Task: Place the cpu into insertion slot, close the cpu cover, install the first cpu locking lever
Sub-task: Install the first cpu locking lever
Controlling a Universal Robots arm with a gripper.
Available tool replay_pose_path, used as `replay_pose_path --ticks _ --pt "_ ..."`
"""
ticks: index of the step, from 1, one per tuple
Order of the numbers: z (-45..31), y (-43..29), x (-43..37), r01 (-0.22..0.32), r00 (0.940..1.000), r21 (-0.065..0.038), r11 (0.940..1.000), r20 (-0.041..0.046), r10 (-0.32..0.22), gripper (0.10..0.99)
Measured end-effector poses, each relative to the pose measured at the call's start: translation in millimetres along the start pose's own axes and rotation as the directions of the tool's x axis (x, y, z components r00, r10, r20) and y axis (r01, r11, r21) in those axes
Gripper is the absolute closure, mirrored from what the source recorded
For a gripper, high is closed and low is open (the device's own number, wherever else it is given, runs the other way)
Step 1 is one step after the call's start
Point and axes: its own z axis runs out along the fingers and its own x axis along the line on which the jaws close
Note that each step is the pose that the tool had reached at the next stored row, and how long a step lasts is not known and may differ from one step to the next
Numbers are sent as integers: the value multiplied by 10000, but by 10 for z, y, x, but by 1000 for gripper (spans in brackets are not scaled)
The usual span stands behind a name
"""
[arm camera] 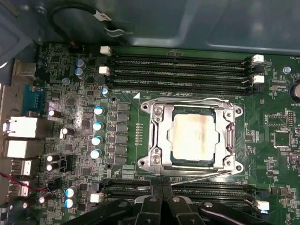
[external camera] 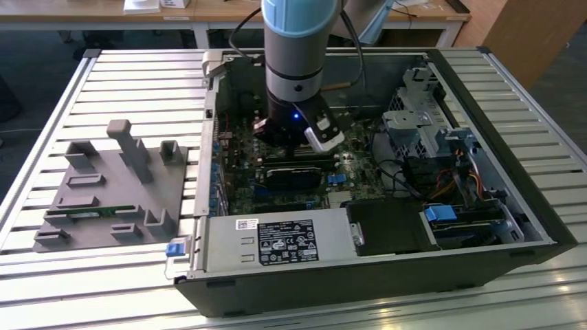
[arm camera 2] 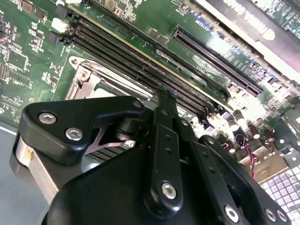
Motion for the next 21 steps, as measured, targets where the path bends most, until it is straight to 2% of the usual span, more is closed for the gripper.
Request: replay_pose_path --ticks 4,9,12,18,21 --pt "-5 -32 22 -4 10000 -209 9998 8 5 980" --pt "-3 -49 63 -5 10000 -385 9993 19 6 980" --pt "16 -51 71 -5 10000 -463 9989 21 6 980" --pt "53 -57 92 -10 10000 -719 9974 28 12 980" --pt "72 -60 99 -11 10000 -810 9967 31 14 980"
